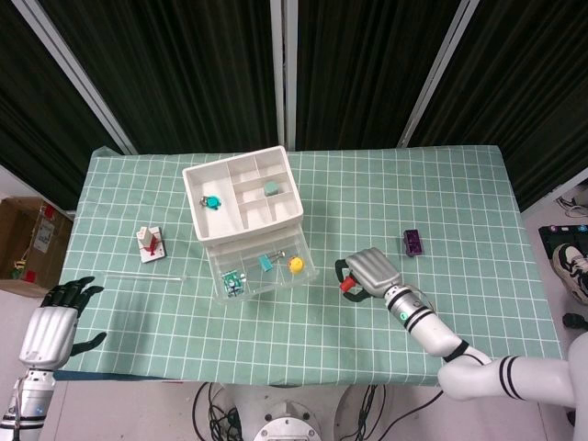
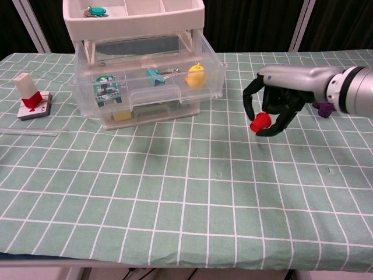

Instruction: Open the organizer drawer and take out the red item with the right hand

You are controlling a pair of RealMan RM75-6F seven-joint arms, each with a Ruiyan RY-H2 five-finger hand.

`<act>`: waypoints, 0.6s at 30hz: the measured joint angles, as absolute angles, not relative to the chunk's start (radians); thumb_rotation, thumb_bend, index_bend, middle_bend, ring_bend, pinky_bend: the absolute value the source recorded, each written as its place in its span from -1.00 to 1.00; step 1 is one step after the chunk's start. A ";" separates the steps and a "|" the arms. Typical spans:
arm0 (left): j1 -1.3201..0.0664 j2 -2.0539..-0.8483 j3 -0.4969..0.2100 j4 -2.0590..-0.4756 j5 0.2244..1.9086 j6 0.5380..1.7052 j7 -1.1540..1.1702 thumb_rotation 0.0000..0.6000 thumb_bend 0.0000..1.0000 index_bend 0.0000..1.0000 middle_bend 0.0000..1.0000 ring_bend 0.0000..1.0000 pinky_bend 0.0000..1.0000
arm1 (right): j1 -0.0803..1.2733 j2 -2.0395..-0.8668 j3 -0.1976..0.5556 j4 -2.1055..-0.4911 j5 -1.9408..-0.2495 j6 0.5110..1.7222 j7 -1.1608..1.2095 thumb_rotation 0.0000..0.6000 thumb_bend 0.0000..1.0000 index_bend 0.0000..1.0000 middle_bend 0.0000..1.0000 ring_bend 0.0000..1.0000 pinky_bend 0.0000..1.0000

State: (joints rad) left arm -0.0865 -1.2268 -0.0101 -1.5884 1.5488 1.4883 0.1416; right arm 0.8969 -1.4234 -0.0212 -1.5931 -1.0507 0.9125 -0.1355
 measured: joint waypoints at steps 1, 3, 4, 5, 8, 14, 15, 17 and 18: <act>-0.086 -1.226 -0.010 -1.589 1.547 1.488 0.142 1.00 -1.00 -0.47 -0.65 -0.67 -0.58 | 0.895 -1.444 -0.019 -1.575 -1.059 0.905 -0.139 1.00 -0.52 0.01 0.88 0.98 1.00; -0.083 -1.226 -0.009 -1.589 1.542 1.488 0.142 1.00 -1.00 -0.47 -0.65 -0.67 -0.58 | 0.892 -1.479 -0.015 -1.545 -1.078 0.892 -0.155 1.00 -0.55 -0.25 0.88 0.98 1.00; -0.082 -1.226 -0.008 -1.588 1.541 1.488 0.141 1.00 -1.00 -0.47 -0.65 -0.67 -0.58 | 0.890 -1.485 -0.013 -1.540 -1.082 0.887 -0.163 1.00 -0.56 -0.36 0.88 0.98 1.00; -0.082 -1.226 -0.008 -1.587 1.539 1.487 0.139 1.00 -1.00 -0.47 -0.65 -0.67 -0.58 | 0.886 -1.489 -0.010 -1.538 -1.085 0.883 -0.174 1.00 -0.58 -0.48 0.88 0.98 1.00; -0.082 -1.230 -0.008 -1.581 1.539 1.487 0.134 1.00 -1.00 -0.47 -0.65 -0.67 -0.58 | 0.873 -1.481 -0.008 -1.550 -1.093 0.885 -0.187 1.00 -0.64 -0.79 0.86 0.98 1.00; -0.084 -1.241 -0.009 -1.561 1.539 1.487 0.118 1.00 -1.00 -0.47 -0.65 -0.67 -0.58 | 0.817 -1.413 -0.009 -1.615 -1.134 0.963 -0.183 1.00 -0.68 -1.00 0.55 0.74 1.00; -0.084 -1.242 -0.010 -1.557 1.538 1.486 0.116 1.00 -1.00 -0.47 -0.65 -0.67 -0.58 | 0.803 -1.400 -0.010 -1.626 -1.146 0.987 -0.180 1.00 -0.68 -0.99 0.46 0.64 1.00; -0.086 -1.245 -0.012 -1.550 1.536 1.483 0.112 1.00 -1.00 -0.47 -0.65 -0.67 -0.58 | 0.764 -1.364 -0.015 -1.651 -1.179 1.058 -0.174 1.00 -0.68 -0.95 0.19 0.30 0.83; -0.088 -1.247 -0.013 -1.547 1.535 1.482 0.110 1.00 -1.00 -0.47 -0.65 -0.67 -0.58 | 0.745 -1.348 -0.017 -1.661 -1.194 1.093 -0.171 1.00 -0.68 -0.95 0.09 0.17 0.69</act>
State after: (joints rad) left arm -0.0878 -1.2468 -0.0133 -1.5470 1.5350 1.4824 0.1104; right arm 0.7446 -1.3476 -0.0168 -1.6614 -1.1939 1.0926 -0.1711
